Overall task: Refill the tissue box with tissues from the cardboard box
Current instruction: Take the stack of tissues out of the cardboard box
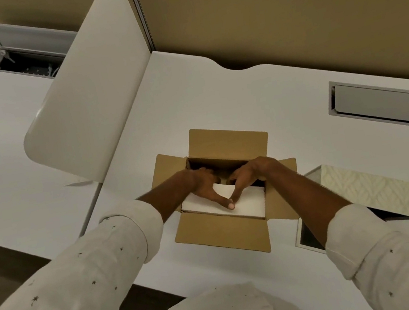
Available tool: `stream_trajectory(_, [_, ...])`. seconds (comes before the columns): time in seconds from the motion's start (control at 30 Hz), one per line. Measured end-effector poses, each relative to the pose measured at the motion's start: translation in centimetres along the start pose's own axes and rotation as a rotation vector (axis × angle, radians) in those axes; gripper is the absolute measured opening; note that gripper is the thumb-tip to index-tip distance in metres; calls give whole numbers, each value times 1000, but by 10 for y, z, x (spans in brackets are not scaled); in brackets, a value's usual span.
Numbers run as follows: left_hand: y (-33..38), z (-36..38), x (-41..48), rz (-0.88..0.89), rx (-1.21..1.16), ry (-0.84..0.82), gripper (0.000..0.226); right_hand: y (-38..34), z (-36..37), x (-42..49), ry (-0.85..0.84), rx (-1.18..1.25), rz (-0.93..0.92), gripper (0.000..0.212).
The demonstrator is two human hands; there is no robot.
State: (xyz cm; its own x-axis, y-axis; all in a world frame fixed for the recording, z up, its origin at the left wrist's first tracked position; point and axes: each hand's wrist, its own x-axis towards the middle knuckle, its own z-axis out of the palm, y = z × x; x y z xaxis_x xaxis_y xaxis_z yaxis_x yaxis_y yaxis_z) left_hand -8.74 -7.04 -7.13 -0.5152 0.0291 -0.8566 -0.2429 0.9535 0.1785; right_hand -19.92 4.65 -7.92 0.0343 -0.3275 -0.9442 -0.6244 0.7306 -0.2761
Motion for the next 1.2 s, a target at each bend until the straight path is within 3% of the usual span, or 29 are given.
stream_trajectory(0.23, [0, -2, -2, -17, 51, 5, 117, 6, 0, 3, 91, 60, -62, 61])
stream_trajectory(0.33, [0, -1, -1, -2, 39, 26, 119, 8, 4, 3, 120, 108, -76, 68])
stream_trajectory(0.43, [1, 2, 0, 41, -16, 12, 116, 7, 8, 3, 76, 114, -65, 81])
stream_trajectory(0.63, [1, 2, 0, 14, -8, 6, 106, 4, 5, 0, -5, 125, -55, 66])
stream_trajectory(0.97, [2, 0, 5, 61, -108, 2, 120, 8, 3, 0, 1, 171, -81, 67])
stream_trajectory(1.2, [-9, 1, -3, 108, -110, 31, 123, 5, 14, 1, 92, 164, -162, 95])
